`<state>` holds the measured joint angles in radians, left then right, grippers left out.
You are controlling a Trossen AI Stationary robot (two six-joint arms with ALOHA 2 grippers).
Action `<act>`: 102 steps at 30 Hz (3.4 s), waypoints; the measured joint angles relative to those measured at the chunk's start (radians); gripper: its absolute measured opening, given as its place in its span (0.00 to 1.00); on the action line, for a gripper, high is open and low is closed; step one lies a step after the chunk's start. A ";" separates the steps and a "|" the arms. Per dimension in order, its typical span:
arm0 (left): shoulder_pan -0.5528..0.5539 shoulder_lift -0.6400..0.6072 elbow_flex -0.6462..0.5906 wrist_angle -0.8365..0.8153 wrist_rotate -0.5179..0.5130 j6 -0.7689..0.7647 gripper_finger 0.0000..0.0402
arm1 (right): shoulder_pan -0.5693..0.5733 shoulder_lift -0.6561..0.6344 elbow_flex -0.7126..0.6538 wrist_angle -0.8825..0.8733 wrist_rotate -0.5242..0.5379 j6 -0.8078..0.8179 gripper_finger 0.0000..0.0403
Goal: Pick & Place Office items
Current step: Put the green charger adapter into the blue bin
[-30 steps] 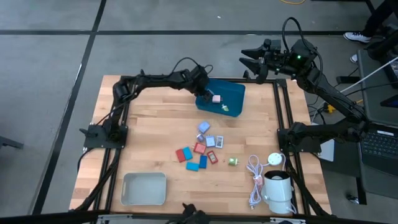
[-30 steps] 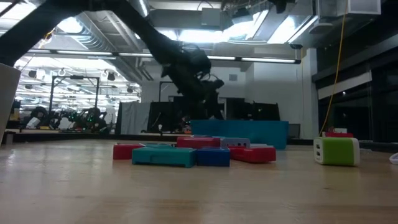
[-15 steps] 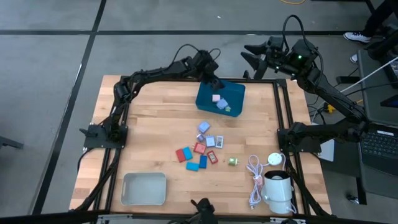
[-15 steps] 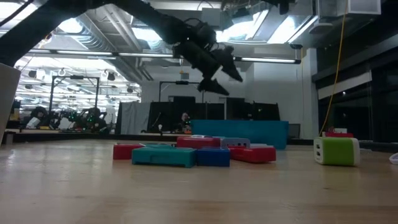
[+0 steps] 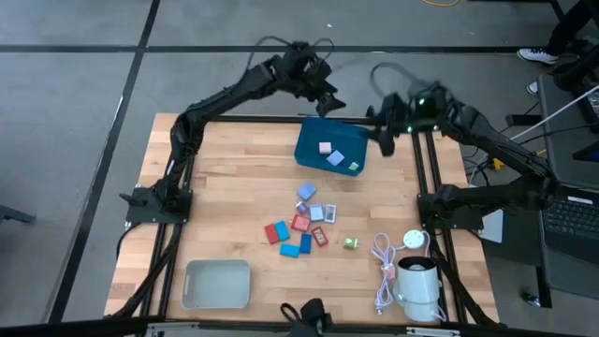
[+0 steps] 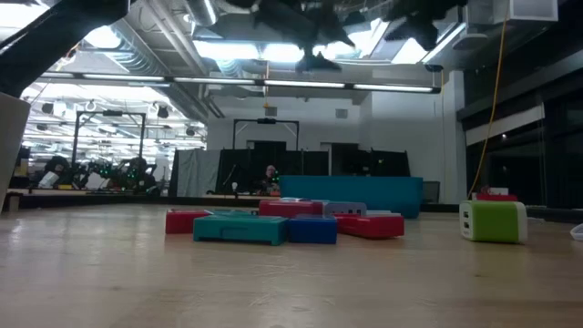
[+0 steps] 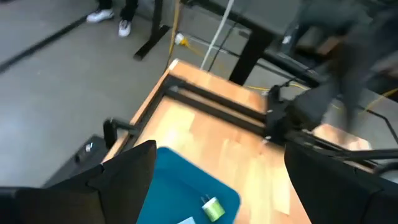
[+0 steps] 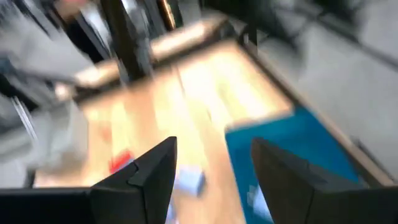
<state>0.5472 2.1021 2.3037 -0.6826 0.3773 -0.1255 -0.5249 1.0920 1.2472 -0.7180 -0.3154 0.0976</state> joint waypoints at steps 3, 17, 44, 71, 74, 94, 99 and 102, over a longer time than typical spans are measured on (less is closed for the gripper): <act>-0.012 -0.038 0.033 -0.018 -0.004 0.049 0.86 | 0.066 0.000 0.000 -0.088 0.071 0.025 0.52; -0.239 -0.435 -0.005 -0.264 -0.270 0.247 0.76 | 0.524 0.017 -0.237 0.319 0.431 0.547 0.52; -0.608 -1.430 -1.695 0.570 -0.907 -0.438 0.71 | 0.807 0.293 -0.245 0.028 0.408 0.749 0.52; -0.607 -1.397 -1.695 0.602 -0.865 -0.458 0.71 | 0.896 0.475 -0.322 0.105 0.331 0.680 0.67; -0.607 -1.390 -1.695 0.605 -0.866 -0.457 0.71 | 0.894 0.475 -0.331 0.108 0.330 0.663 0.66; -0.607 -1.347 -1.695 0.571 -0.866 -0.457 0.71 | 0.892 0.473 -0.526 0.326 0.326 0.786 0.64; -0.607 -1.342 -1.695 0.576 -0.850 -0.477 0.71 | 0.881 0.470 -0.557 0.361 0.349 0.812 0.56; -0.607 -1.338 -1.695 0.575 -0.847 -0.488 0.71 | 0.864 0.470 -0.558 0.366 0.355 0.811 0.44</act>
<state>-0.0601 0.7643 0.6086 -0.1076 -0.4696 -0.6136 0.3392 1.5616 0.6888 -0.3517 0.0397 0.9086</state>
